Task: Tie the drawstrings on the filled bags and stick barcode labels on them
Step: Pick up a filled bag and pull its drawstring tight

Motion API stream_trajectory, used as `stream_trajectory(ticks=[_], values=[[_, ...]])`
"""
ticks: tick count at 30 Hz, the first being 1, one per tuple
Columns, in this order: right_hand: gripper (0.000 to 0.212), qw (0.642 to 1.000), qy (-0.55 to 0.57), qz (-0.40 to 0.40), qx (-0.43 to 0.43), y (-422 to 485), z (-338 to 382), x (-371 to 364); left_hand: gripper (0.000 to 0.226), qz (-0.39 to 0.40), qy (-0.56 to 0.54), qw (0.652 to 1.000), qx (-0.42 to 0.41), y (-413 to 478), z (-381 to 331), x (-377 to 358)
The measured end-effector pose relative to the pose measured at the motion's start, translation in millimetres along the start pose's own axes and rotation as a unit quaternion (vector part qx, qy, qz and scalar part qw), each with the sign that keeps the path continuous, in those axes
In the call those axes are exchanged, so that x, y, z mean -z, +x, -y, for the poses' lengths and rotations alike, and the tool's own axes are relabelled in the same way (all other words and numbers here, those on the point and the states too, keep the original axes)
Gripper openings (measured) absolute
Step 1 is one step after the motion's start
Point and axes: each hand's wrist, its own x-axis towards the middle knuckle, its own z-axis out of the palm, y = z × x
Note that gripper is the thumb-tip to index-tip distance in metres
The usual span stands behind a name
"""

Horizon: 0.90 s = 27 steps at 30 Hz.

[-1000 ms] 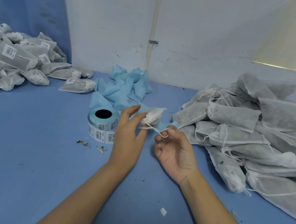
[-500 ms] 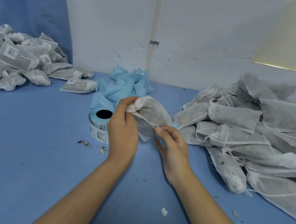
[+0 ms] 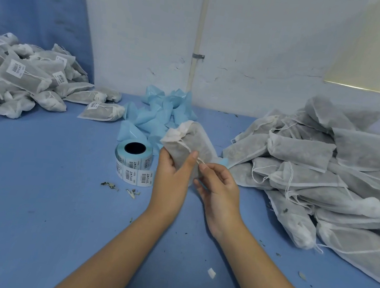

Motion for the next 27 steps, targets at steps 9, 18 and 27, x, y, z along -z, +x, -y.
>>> stream_trajectory(ticks=[9,18,27], values=[[0.020,0.991,-0.117,0.014,0.059,-3.9,-2.9,-3.7,0.016,-0.051,-0.067,0.994,0.071,6.1,-11.7,3.5],[0.017,0.909,-0.362,0.052,0.200,0.2,-10.1,-7.6,0.005,-0.085,-0.042,0.995,0.031,15.4,-18.1,14.4],[0.058,0.758,-0.599,0.135,0.220,18.3,-26.3,-10.1,0.011,-0.091,-0.065,0.994,0.005,23.0,-20.2,30.2]])
